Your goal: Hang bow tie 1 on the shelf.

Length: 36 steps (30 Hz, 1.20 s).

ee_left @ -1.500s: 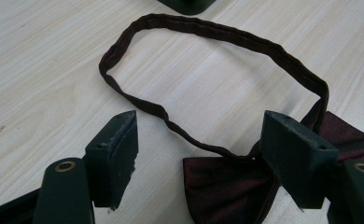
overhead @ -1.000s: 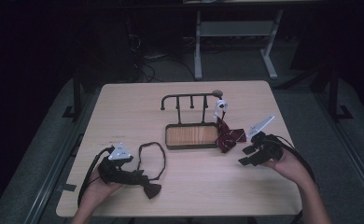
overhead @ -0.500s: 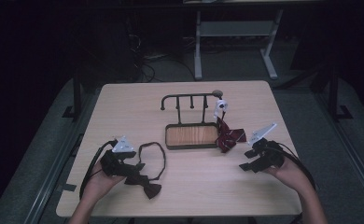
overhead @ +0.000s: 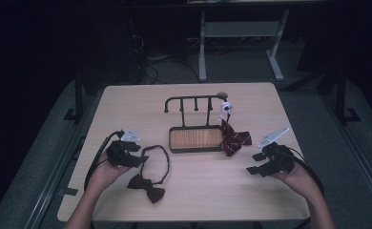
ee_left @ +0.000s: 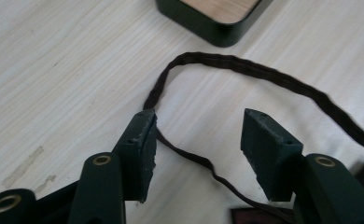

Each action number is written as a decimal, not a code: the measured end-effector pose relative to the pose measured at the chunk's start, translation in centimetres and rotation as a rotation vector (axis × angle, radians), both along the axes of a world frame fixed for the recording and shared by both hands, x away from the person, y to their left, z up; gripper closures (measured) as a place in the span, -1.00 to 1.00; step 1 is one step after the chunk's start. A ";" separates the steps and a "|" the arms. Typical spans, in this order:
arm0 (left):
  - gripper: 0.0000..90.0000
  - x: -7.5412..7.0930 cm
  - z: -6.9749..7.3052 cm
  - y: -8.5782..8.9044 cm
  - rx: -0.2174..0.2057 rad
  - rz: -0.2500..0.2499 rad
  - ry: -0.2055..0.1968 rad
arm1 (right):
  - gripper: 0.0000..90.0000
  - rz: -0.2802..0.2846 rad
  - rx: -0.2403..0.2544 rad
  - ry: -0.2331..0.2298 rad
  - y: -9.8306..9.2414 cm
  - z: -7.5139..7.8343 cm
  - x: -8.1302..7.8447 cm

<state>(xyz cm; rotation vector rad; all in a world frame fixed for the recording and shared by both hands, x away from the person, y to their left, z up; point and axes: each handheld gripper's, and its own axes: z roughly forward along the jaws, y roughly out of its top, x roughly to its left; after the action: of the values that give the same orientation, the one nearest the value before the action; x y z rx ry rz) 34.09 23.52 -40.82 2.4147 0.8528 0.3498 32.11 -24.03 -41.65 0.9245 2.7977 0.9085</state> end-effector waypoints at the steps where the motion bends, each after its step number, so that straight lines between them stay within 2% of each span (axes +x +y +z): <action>1: 0.08 0.6 -0.1 0.0 0.013 0.001 0.014 | -0.12 0.002 0.001 -0.003 0.0 0.0 0.0; 7: 0.16 2.1 -0.4 -0.4 0.060 0.022 0.042 | -0.12 0.012 -0.006 -0.006 0.2 0.0 0.0; 11: 0.23 3.3 -0.9 -0.6 0.078 0.032 0.083 | -0.12 0.012 -0.004 -0.009 0.2 0.2 0.0; 13: 0.29 3.5 -1.0 -0.6 0.081 0.035 0.086 | -0.12 0.011 -0.003 -0.011 0.2 0.2 0.0; 14: 0.29 3.9 -1.2 -0.6 0.098 0.043 0.098 | -0.12 0.011 -0.002 -0.010 0.2 0.2 -0.1; 18: 0.37 4.3 -1.7 -0.5 0.095 0.070 0.114 | -0.12 0.010 -0.003 -0.013 0.2 0.2 -0.1; 21: 0.41 4.9 -2.2 -0.4 0.119 0.087 0.143 | -0.12 0.010 -0.002 -0.016 0.2 0.3 -0.1; 23: 0.43 5.1 -2.5 -0.3 0.113 0.094 0.153 | -0.12 0.010 -0.003 -0.017 0.2 0.3 -0.2; 28: 0.51 5.4 -2.8 -0.2 0.109 0.096 0.170 | -0.13 0.011 -0.005 -0.020 0.3 0.3 -0.1; 36: 0.71 5.7 -3.1 -0.6 0.132 0.078 0.194 | -0.13 0.005 0.000 -0.028 0.2 0.4 -0.2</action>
<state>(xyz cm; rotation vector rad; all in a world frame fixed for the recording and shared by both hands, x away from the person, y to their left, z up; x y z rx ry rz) 39.82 22.93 -43.94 2.5738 1.0399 0.2085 31.94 -23.85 -41.23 0.8981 2.7783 0.9154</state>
